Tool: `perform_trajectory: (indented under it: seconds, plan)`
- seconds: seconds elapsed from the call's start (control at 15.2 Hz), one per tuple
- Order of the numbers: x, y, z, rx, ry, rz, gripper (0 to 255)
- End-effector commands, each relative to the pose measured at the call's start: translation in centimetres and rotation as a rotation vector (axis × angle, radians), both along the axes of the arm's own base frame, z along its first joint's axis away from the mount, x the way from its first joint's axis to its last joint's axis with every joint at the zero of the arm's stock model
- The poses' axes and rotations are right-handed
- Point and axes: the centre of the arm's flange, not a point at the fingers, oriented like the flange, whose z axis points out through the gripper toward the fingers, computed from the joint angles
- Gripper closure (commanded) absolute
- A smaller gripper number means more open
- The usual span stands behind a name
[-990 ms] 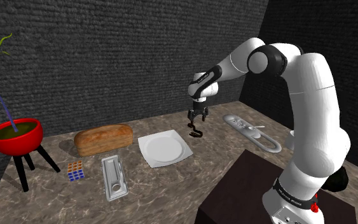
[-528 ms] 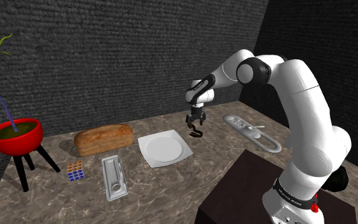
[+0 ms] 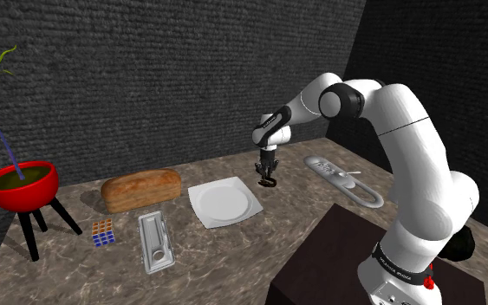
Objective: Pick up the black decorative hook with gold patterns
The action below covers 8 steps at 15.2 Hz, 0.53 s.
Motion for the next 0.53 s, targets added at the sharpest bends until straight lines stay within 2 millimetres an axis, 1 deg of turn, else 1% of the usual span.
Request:
perform_trajectory:
  seconds: [0.0, 0.4, 0.46]
  plan:
    - [-0.01, -0.03, -0.02, 0.0, 0.0, 0.0, 255]
    - [0.03, 0.1, -0.02, 0.0, 0.0, 0.0, 255]
    - [0.03, 0.1, 0.5, 0.0, 0.0, 0.0, 255]
